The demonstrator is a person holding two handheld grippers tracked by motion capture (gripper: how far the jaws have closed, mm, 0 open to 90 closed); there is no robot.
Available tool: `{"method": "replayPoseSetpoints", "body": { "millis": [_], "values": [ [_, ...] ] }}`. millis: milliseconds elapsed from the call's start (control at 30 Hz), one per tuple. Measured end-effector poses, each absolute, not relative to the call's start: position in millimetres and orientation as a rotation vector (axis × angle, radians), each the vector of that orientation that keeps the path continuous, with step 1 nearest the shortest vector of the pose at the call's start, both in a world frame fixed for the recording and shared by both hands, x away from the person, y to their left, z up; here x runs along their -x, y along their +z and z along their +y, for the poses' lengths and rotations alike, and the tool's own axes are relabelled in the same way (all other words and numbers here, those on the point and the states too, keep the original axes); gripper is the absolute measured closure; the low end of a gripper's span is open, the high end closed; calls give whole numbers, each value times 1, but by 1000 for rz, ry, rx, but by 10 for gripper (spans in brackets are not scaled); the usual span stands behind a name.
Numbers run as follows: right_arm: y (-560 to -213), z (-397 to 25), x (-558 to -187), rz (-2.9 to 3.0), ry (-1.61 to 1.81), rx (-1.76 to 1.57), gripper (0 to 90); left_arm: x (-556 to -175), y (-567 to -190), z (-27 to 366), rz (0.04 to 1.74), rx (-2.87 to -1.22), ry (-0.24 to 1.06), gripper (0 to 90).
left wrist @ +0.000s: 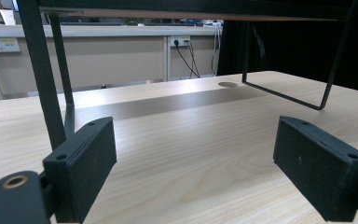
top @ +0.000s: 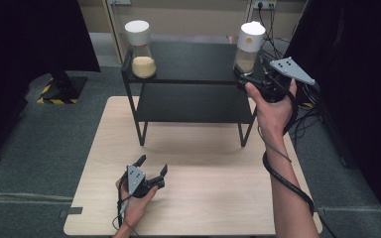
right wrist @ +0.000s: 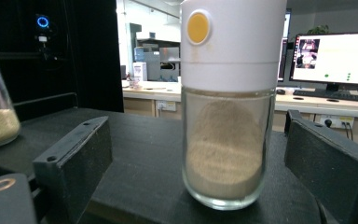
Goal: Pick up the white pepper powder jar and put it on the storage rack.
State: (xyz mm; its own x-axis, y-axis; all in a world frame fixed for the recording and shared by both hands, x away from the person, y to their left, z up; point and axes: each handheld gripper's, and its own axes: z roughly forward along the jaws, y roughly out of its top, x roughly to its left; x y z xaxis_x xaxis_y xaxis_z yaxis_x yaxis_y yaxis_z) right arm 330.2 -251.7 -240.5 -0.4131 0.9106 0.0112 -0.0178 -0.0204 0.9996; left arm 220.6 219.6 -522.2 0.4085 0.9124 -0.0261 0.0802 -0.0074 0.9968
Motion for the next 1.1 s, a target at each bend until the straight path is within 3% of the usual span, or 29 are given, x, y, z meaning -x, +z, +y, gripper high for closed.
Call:
{"method": "replayPoseSetpoints", "body": {
  "millis": [1100],
  "values": [
    [-303,-266,-281,1609,1521,-885,70,-220,-523,219,945,-1431,849,126]
  ]
}}
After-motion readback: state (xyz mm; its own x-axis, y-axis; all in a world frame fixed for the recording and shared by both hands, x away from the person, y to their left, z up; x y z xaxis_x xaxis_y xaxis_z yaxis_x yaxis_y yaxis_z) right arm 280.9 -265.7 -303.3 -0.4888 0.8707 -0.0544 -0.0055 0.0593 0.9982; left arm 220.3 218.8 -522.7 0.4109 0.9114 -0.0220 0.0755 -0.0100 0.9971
